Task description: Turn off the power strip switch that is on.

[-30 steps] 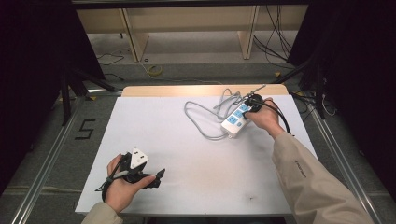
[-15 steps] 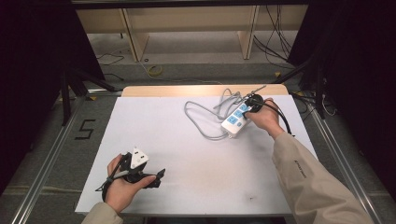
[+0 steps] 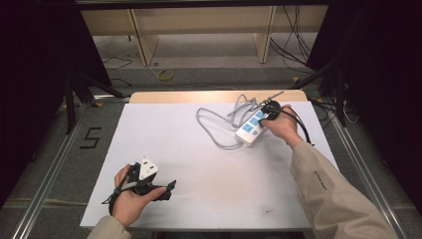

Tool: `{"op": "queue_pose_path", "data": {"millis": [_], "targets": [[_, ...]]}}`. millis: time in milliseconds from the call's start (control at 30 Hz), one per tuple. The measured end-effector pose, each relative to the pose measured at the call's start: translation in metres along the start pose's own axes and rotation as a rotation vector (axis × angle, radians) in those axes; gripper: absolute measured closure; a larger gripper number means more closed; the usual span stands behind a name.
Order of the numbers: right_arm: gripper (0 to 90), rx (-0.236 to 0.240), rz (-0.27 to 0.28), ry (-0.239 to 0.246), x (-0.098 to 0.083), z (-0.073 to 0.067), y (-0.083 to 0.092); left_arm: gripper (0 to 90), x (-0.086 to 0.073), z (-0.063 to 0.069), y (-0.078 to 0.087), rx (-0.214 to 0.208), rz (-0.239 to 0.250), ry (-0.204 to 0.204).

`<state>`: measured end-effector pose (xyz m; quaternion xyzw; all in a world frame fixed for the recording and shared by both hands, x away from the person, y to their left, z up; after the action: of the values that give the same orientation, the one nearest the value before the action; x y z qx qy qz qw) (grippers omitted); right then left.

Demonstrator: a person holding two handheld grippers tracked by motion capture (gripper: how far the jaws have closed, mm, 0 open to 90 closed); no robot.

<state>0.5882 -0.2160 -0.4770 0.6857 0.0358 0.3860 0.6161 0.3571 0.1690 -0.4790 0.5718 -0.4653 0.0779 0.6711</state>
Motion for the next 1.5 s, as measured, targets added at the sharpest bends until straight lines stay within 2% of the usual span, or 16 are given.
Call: {"op": "queue_pose_path", "data": {"millis": [1367,1500], "targets": [[90.0,0.007,0.006,-0.011,0.0005,0.0001,0.0042,2.1,0.0003,0.0002,-0.0003,0.000,0.000,0.000],[90.0,-0.003,0.050,-0.020,-0.0014,0.0024,0.0053,2.2,0.0000,0.0000,-0.0004,-0.001,0.000,0.004]]}}
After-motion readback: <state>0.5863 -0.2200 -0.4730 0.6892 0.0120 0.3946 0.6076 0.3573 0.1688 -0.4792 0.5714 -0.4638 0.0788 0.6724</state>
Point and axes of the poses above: each handheld gripper's, and its own axes: y roughly backward along the jaws, x roughly out of its top, z roughly to its right, the point moved 4 cm from there along -y, roughly forward along the jaws, and after that the axes turned 5 degrees about -z, right-handed, at the moved point
